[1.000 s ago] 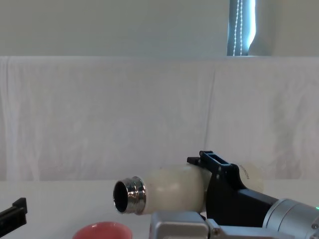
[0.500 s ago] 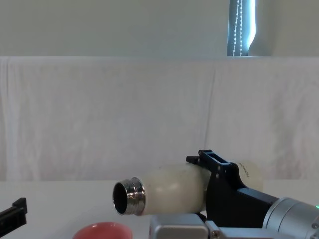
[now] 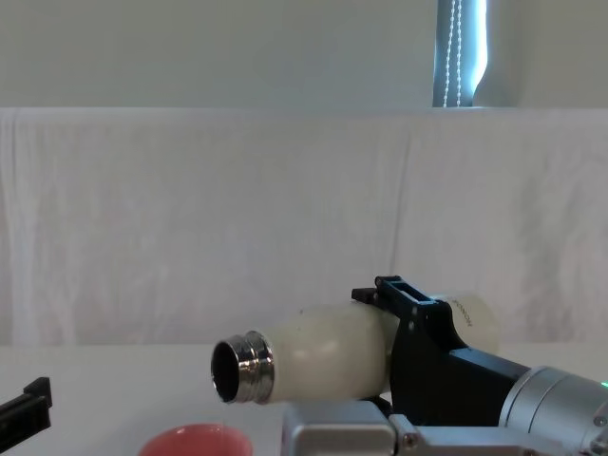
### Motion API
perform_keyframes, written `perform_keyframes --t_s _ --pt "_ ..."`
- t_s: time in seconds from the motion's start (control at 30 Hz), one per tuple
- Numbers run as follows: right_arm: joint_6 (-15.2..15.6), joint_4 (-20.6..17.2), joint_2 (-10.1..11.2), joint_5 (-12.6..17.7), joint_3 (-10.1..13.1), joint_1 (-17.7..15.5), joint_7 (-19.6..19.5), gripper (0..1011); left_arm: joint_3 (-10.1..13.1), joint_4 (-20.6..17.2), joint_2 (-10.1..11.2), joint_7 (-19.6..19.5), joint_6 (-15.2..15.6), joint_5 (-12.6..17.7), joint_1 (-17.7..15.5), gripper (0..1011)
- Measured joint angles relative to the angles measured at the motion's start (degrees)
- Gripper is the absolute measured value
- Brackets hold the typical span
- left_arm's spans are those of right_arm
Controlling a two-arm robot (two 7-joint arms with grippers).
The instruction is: Grasp the thermos with one hand and pour water into the cup lid.
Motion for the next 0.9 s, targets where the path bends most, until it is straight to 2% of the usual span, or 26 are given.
perform_keyframes --t_s 0.9 --pt "0.39 -0.87 0.45 -0.82 -0.42 0.41 0.57 950 0.0 0.0 0.0 0.0 0.0 0.0 0.0 1001"
